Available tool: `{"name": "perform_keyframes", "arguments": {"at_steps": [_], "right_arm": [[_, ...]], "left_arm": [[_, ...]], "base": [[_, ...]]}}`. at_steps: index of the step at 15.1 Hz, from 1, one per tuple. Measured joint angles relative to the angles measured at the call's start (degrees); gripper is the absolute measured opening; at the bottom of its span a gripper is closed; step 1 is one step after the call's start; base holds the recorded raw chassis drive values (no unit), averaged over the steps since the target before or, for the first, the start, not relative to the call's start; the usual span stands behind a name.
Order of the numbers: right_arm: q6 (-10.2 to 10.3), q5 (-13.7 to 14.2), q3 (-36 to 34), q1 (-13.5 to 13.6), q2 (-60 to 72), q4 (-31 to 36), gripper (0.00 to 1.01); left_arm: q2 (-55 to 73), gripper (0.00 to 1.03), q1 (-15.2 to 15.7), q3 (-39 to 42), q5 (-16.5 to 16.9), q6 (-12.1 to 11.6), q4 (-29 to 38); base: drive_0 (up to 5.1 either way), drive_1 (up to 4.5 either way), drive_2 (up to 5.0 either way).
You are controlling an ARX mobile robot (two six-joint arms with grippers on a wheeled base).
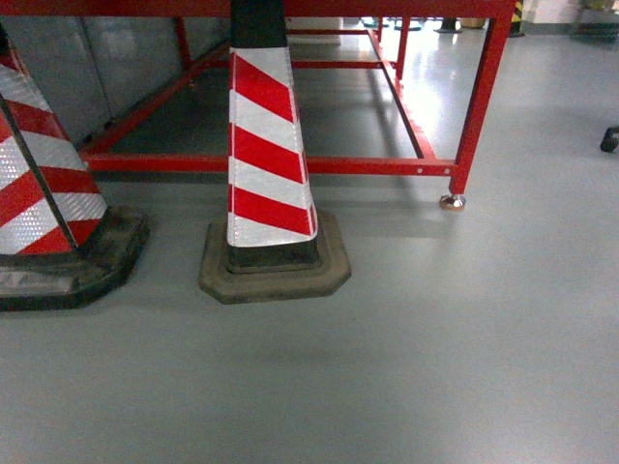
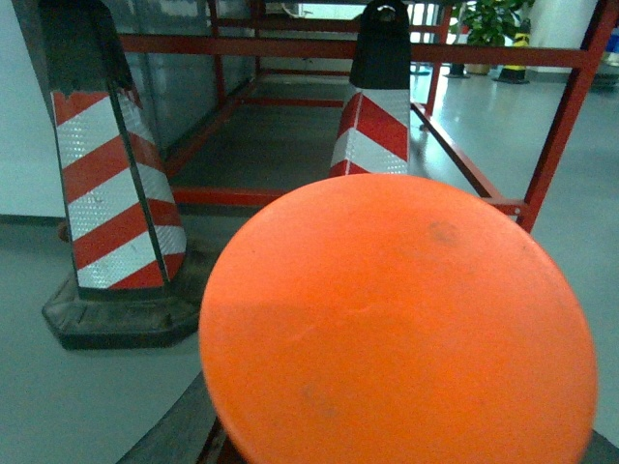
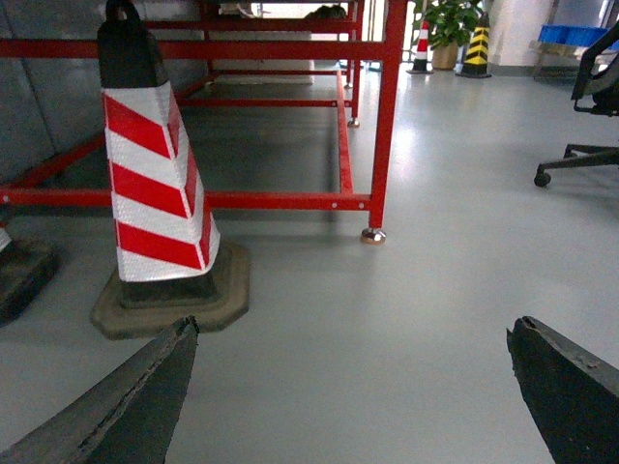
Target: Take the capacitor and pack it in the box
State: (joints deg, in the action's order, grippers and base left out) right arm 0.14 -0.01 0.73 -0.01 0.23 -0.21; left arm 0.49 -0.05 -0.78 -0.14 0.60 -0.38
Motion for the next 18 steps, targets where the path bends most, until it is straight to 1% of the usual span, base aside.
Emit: {"name": "perform_keyframes", "arguments": {"at_steps": [12, 18], "right_arm": [[0.0, 0.0, 0.0, 0.0, 0.0, -0.1, 0.98], [0.0, 0.0, 0.0, 0.0, 0.0, -0.1, 0.98]], "left_arm": [[0.0, 0.44, 0.0, 0.0, 0.1, 0.0, 0.2], [0.0, 0.44, 0.0, 0.0, 0.1, 0.0, 0.0]], "base": [[0.1, 4.13, -3.9], [0.0, 0.0, 0.0]]}}
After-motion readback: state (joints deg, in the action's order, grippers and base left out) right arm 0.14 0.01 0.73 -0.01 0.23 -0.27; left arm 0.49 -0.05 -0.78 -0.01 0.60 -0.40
